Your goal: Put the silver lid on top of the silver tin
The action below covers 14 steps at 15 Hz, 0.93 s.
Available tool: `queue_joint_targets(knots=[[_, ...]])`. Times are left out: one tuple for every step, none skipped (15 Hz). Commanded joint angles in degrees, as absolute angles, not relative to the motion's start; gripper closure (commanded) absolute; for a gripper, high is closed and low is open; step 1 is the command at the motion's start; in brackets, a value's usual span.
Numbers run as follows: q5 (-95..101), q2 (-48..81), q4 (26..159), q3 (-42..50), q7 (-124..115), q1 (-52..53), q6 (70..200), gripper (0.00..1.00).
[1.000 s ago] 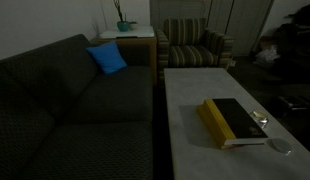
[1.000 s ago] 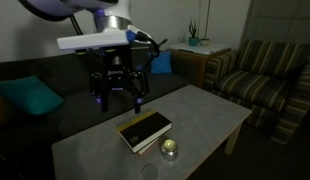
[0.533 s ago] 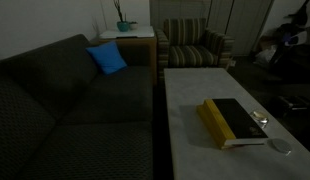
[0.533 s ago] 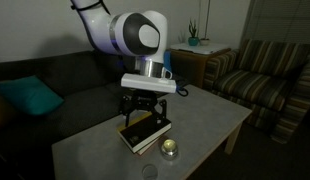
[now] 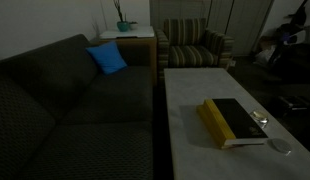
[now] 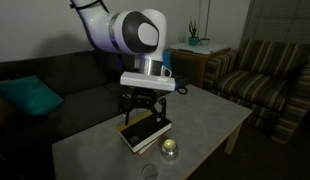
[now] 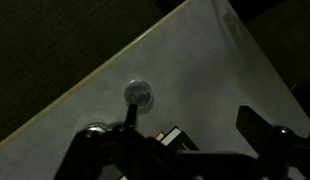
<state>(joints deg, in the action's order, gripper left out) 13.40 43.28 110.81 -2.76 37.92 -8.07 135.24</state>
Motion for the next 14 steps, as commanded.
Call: queue_joint_targets(knots=[[11.03,49.25,107.01,-4.29,39.31,-9.27,133.68,0.00],[10.57,51.30,106.27,-4.71,39.94,-9.55,133.68,0.00],[10.11,53.90,105.01,-4.76,39.64,-9.53,133.46,0.00],[9.55,55.96,104.22,-5.05,39.91,-9.95,133.24,0.00],[8.99,58.05,103.29,-5.22,39.75,-10.28,133.22,0.00],[8.47,60.36,102.01,-5.08,39.10,-10.43,133.03,0.00],[7.74,62.47,100.54,-4.91,38.25,-10.64,132.37,0.00],[6.84,64.67,99.00,-4.59,37.18,-11.05,132.11,0.00],[6.22,66.50,97.54,-4.46,36.43,-11.46,132.27,0.00],[5.73,68.50,95.75,-4.39,35.85,-12.13,132.81,0.00],[5.30,70.19,93.93,-4.50,35.51,-12.80,132.77,0.00],[5.01,72.09,91.78,-4.36,34.77,-13.14,132.73,0.00],[4.81,73.85,89.43,-4.33,34.38,-13.47,132.03,0.00],[6.51,70.54,94.38,-4.19,34.61,-12.54,134.16,0.00]])
